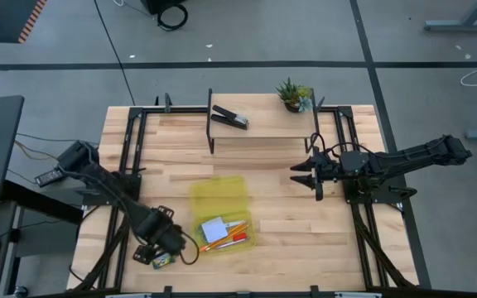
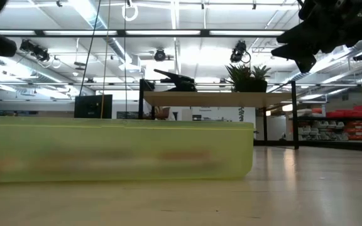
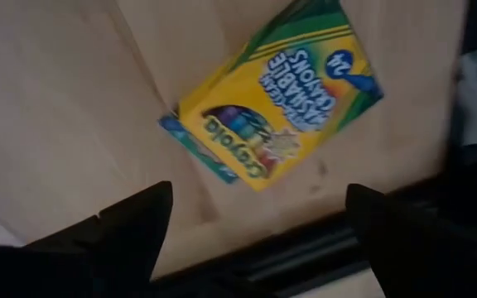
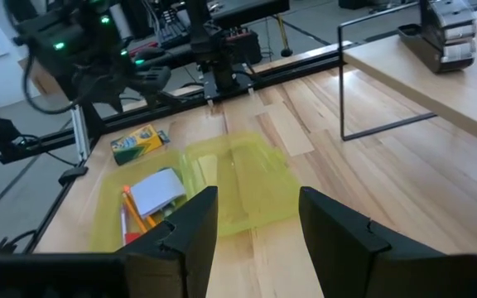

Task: Pack school essentials
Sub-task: Put the crayon box into the yellow supply box

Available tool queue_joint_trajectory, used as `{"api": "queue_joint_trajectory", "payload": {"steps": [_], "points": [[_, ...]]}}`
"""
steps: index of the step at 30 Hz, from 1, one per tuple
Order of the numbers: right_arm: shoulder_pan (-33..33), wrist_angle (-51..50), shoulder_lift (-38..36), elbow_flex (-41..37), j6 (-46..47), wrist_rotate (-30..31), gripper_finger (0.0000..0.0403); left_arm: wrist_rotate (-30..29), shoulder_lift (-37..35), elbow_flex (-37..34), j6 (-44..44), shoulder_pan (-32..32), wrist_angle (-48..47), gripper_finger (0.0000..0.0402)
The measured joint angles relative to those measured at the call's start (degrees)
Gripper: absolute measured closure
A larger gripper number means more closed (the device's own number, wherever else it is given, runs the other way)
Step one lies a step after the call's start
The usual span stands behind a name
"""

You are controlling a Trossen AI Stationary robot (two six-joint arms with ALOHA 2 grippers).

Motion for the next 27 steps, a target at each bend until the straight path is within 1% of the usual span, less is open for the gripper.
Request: {"api": "queue_joint_trajectory", "payload": {"steps": [4, 9, 15, 21, 25, 27], "points": [[0.00, 0.02, 0.00, 0.00, 0.00, 0.88, 0.0226, -5.07, 1.31, -0.04, 3.14, -3.15, 0.66, 0.0029], [-0.02, 0.04, 0.00, 0.00, 0.00, 0.90, 0.0226, -5.79, 2.04, -0.44, 6.03, -6.63, 4.18, 0.0028], [-0.02, 0.04, 0.04, 0.00, -0.02, 0.90, 0.0226, -7.35, 2.04, -0.55, 7.63, -9.62, 5.77, 0.0028], [-0.02, 0.04, 0.04, 0.00, -0.43, 2.17, 0.0226, -12.77, 2.35, -1.26, 8.06, -11.69, 6.90, 0.0028], [-0.02, 0.04, 0.07, 0.00, -0.33, 2.19, 0.0226, -14.85, 2.35, -3.03, 11.76, -13.05, 8.10, 0.0028], [-0.02, 0.04, 0.09, 0.00, -0.30, 2.19, 0.0226, -17.18, 2.35, -3.37, 14.07, -13.77, 7.88, 0.0028]]}}
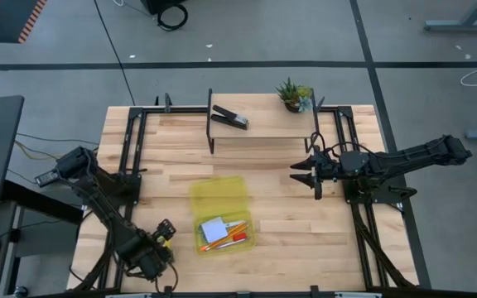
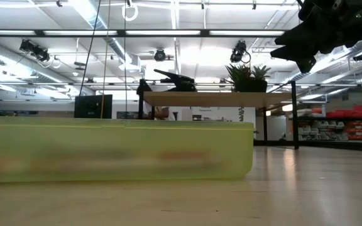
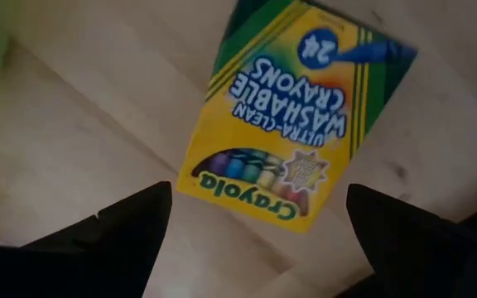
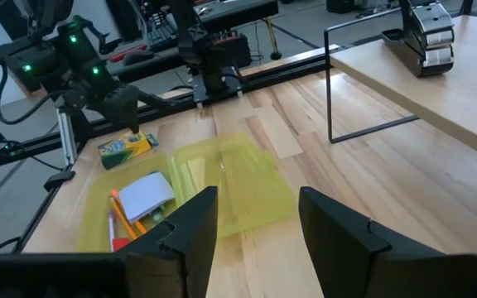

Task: Pack school essentials
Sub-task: Put the crayon box into the yellow supply box

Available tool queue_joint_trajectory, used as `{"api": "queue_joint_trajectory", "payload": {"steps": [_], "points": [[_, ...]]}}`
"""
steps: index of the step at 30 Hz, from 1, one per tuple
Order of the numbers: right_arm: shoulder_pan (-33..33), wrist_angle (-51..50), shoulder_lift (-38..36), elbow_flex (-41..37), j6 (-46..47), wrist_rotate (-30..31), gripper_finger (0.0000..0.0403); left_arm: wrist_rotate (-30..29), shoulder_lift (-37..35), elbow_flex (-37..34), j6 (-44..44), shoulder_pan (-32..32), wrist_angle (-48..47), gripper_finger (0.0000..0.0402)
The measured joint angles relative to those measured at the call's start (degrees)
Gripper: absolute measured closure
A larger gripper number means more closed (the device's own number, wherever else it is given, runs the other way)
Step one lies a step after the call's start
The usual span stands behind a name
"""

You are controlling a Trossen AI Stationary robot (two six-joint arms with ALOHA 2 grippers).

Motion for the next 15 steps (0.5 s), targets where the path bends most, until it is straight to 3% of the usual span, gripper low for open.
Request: {"api": "queue_joint_trajectory", "payload": {"steps": [15], "points": [[0.00, -0.01, 0.00, 0.00, 1.42, -0.01, 0.0226, -4.94, -0.10, -4.09, 5.64, -1.42, 4.75, 0.0028]]}}
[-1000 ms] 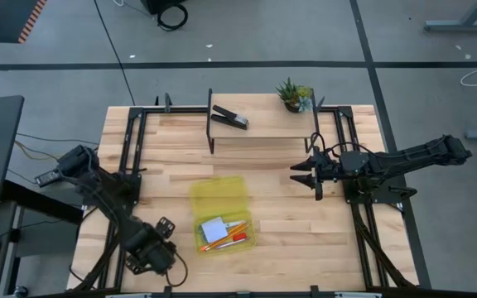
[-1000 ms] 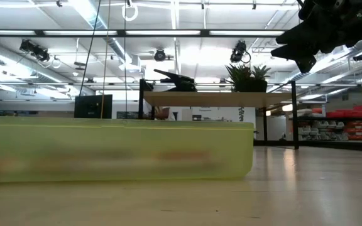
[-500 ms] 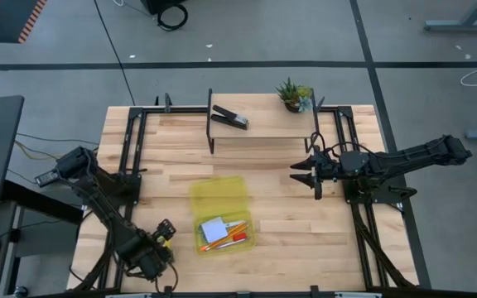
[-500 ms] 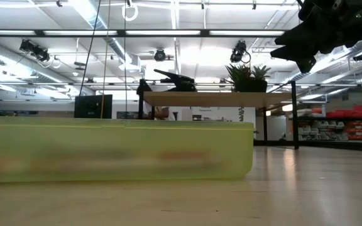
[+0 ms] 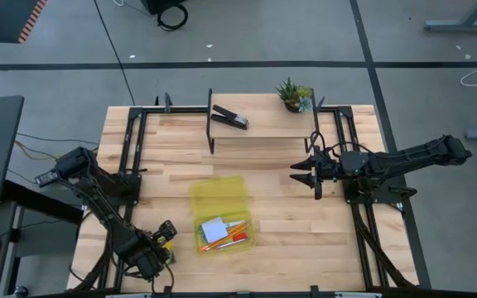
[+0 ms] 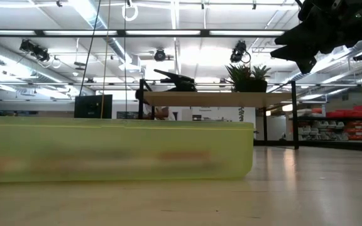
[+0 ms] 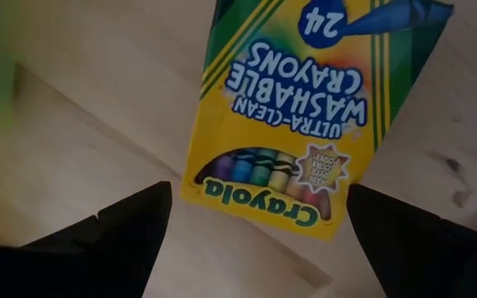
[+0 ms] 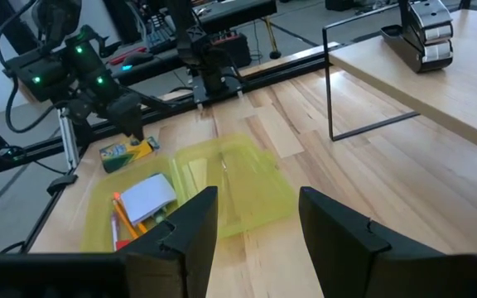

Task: Pack school essentials
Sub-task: Put the crayon box into the yellow supply box

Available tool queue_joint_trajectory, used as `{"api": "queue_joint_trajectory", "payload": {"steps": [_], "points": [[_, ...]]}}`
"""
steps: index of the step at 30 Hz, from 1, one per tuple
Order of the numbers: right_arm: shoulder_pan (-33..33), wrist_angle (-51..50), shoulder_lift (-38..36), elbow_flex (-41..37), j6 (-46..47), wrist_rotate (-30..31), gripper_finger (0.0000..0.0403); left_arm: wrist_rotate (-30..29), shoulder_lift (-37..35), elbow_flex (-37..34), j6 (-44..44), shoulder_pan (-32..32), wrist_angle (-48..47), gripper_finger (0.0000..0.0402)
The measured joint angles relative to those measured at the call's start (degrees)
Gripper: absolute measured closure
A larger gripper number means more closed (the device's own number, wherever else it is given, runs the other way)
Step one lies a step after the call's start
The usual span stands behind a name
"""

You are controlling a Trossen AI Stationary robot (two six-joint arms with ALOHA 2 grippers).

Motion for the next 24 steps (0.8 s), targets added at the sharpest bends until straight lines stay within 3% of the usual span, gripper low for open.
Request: {"api": "queue_joint_trajectory", "payload": {"steps": [9, 16, 24], "points": [[0.00, -0.57, 0.00, 0.00, 0.68, -0.01, 0.0226, -3.04, -0.10, -0.40, -1.38, 1.51, 1.66, 0.0028], [0.00, -0.89, 0.00, 0.00, 0.68, 0.01, 0.0226, -9.03, -0.01, -0.45, -2.54, 4.18, 1.75, 0.0029], [0.00, -0.89, 0.00, 0.00, 0.85, -0.01, 0.0226, -12.26, 0.05, -0.54, -14.83, 11.55, -0.62, 0.0029]]}}
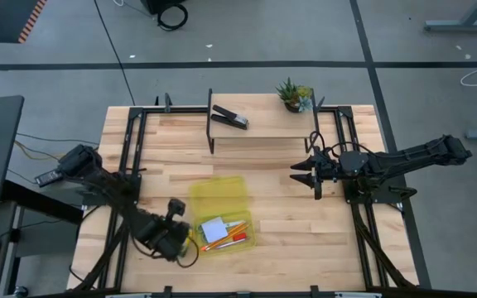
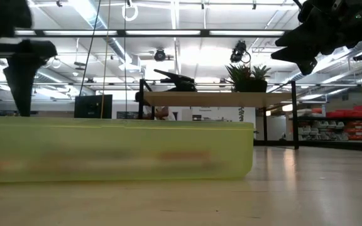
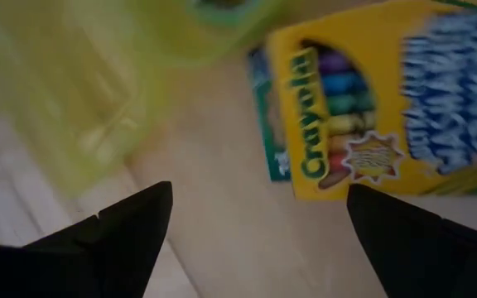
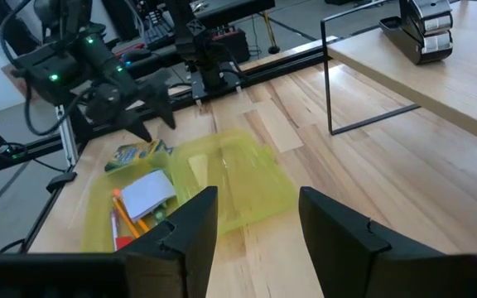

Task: Pack school essentials
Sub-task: Put the crayon box into the yellow supply box

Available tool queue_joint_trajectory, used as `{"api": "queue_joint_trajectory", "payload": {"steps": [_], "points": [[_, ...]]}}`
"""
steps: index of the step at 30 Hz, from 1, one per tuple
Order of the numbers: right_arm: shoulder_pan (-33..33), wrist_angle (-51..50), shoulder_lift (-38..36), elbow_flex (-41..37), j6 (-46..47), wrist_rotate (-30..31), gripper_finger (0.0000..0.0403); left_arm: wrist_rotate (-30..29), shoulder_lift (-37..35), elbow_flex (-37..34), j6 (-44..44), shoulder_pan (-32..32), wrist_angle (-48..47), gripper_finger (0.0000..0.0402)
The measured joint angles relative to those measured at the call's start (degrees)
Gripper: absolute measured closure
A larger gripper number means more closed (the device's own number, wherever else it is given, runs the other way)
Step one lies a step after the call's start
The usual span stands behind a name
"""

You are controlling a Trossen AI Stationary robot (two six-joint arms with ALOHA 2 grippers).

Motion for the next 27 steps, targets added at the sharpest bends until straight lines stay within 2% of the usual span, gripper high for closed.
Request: {"api": "queue_joint_trajectory", "payload": {"steps": [7, 11, 15, 17, 21, 27], "points": [[0.00, 0.02, 0.00, 0.00, 0.00, 0.01, 0.0226, 5.01, -1.22, -0.09, -13.15, 4.38, -1.04, 0.0034], [0.00, 0.02, 0.00, 0.00, -0.48, 0.01, 0.0226, 5.65, -3.97, -0.09, -14.74, 4.58, 1.24, 0.0051], [0.00, 0.02, 0.00, 0.00, -1.07, 0.00, 0.0226, 8.78, -6.48, -0.07, -17.20, 4.58, 3.51, 0.0068], [0.00, 0.02, 0.00, 0.00, -1.07, 0.00, 0.0226, 10.12, -7.16, -0.07, -25.65, 4.58, 3.53, 0.0074], [0.00, 0.02, 0.00, 0.00, -1.09, 0.00, 0.0226, 15.33, -7.56, -0.07, -50.36, 4.58, 4.48, 0.0082], [0.00, 0.04, 0.00, 0.00, -1.14, 0.00, 0.0226, 17.45, -7.56, 0.00, -74.55, 4.23, 8.83, 0.0080]]}}
